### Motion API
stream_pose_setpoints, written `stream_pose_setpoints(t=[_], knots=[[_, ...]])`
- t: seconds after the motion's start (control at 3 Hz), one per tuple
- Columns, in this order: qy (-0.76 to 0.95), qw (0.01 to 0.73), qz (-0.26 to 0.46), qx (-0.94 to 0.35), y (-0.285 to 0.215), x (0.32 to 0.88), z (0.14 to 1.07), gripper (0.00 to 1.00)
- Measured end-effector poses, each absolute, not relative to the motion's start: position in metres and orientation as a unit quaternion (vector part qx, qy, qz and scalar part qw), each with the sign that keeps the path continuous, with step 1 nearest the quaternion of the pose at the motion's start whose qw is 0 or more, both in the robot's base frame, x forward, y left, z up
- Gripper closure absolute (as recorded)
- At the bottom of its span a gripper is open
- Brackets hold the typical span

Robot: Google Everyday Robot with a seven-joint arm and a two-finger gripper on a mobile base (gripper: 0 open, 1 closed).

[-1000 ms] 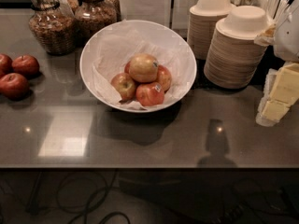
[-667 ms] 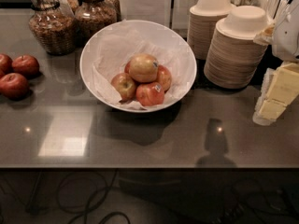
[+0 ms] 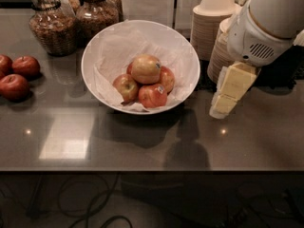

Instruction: Pick apple from white bowl

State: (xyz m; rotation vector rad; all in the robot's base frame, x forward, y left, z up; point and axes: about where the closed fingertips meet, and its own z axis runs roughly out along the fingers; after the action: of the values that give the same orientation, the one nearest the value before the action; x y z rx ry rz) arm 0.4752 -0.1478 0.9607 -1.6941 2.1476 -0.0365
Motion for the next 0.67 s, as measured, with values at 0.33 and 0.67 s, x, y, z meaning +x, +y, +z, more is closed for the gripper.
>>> stream_pose_setpoints(t=[0.33, 0.67], knots=[[0.766, 0.207, -0.015, -0.608, -0.1347, 0.4804, 0.9623, 0.00], [0.770, 0.213, -0.008, -0.601, -0.1355, 0.4800, 0.9554, 0.00]])
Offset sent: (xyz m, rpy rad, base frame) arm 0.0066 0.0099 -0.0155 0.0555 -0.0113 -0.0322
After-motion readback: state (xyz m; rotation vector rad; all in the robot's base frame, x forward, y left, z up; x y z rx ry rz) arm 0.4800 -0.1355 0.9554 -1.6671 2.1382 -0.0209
